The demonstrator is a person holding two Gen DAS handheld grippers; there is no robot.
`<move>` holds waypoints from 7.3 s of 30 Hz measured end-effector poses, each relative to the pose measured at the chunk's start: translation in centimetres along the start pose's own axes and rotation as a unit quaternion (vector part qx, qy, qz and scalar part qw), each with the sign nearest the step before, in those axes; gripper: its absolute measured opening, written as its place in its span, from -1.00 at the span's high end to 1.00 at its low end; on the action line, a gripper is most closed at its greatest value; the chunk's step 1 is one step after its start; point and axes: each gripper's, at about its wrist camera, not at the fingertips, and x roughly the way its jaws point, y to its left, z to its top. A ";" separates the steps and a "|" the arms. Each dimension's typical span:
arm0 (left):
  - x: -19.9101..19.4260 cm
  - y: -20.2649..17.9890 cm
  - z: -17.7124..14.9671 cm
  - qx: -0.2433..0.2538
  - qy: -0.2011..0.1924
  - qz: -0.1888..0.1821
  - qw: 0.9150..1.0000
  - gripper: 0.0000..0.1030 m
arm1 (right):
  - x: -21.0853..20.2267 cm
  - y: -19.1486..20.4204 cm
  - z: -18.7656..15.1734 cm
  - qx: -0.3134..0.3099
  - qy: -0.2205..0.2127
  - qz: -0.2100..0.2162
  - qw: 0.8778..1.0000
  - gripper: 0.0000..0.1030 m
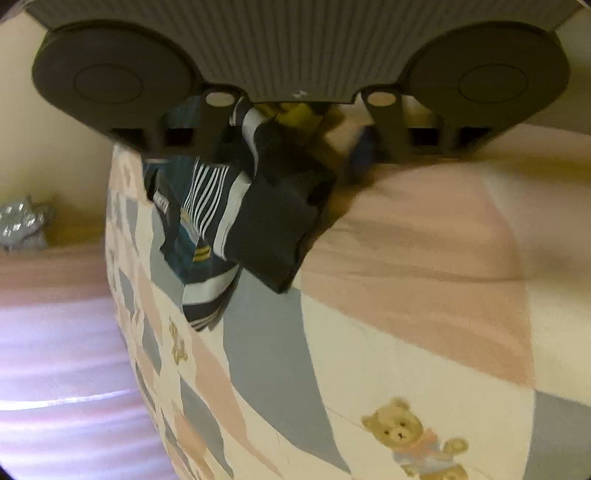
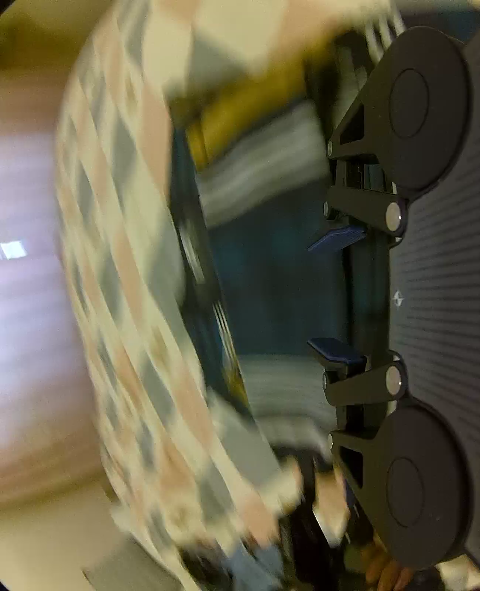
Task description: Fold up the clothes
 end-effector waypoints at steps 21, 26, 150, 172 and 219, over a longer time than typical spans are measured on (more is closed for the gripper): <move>-0.1 -6.1 -3.7 0.230 -0.019 0.070 0.971 0.83 | 3.7 -17.5 -4.9 0.059 0.049 -0.105 0.991 0.97; -0.2 -3.2 -2.2 0.119 -0.006 0.049 0.992 0.37 | 2.9 -17.4 -2.6 0.046 0.066 -0.102 0.992 0.69; -7.4 -1.9 -18.7 0.408 -0.033 0.110 0.906 0.69 | -8.3 -18.4 -10.4 -0.136 0.088 0.099 0.982 0.84; -11.7 2.1 -17.6 0.110 0.005 -0.085 0.990 0.90 | -10.7 -24.9 -9.2 0.275 0.046 0.130 0.952 1.00; -7.9 5.7 -19.6 0.054 0.056 0.014 0.997 0.69 | -7.5 -27.3 -18.5 0.460 0.157 0.194 0.852 0.82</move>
